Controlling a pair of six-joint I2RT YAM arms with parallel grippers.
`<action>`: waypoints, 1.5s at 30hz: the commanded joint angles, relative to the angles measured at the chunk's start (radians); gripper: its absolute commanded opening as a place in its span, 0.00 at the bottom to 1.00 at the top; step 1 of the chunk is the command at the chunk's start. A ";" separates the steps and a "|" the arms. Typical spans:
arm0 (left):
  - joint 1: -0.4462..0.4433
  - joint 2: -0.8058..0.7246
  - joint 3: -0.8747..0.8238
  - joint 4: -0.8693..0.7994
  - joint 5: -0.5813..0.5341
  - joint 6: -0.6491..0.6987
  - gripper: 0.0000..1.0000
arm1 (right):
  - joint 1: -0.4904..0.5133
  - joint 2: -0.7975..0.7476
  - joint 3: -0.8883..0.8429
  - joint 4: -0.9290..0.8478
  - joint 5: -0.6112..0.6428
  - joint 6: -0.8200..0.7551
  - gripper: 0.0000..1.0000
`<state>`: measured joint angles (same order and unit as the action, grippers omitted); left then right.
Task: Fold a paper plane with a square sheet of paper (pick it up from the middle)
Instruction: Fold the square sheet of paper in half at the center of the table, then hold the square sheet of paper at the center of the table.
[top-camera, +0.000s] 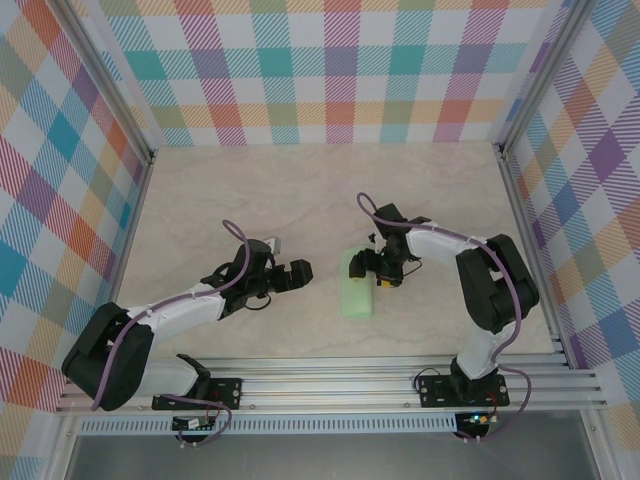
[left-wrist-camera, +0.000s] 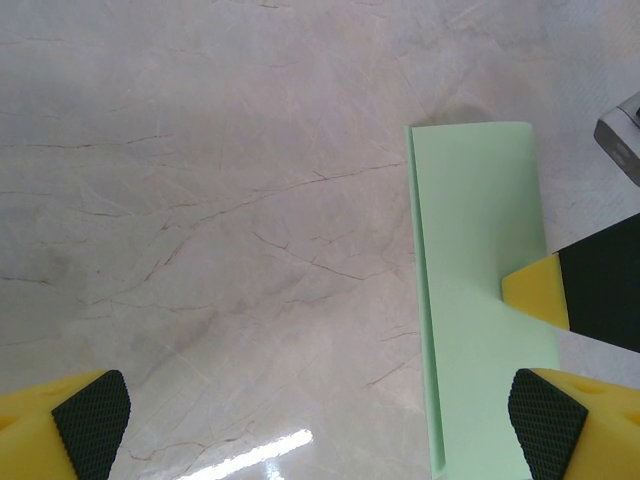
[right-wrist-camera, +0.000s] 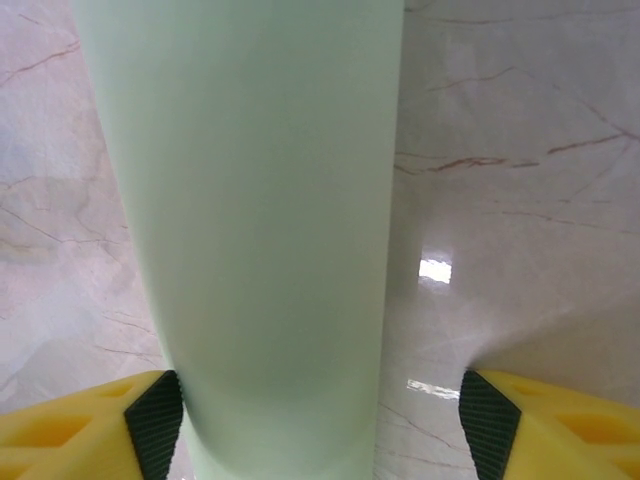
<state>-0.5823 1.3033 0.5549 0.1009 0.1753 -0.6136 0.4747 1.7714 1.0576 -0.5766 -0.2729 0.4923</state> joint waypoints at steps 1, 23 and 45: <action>-0.025 0.011 0.034 0.023 0.012 0.001 1.00 | -0.002 0.023 0.017 0.006 -0.009 0.015 0.80; -0.031 0.019 0.039 0.019 0.014 0.006 1.00 | 0.020 0.128 0.052 -0.059 0.113 -0.002 0.80; -0.057 0.126 0.112 0.022 0.071 -0.017 0.58 | 0.025 0.176 0.062 -0.110 0.185 -0.038 0.79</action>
<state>-0.6094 1.3903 0.6273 0.1085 0.2131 -0.6136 0.5003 1.8568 1.1618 -0.6971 -0.1940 0.4782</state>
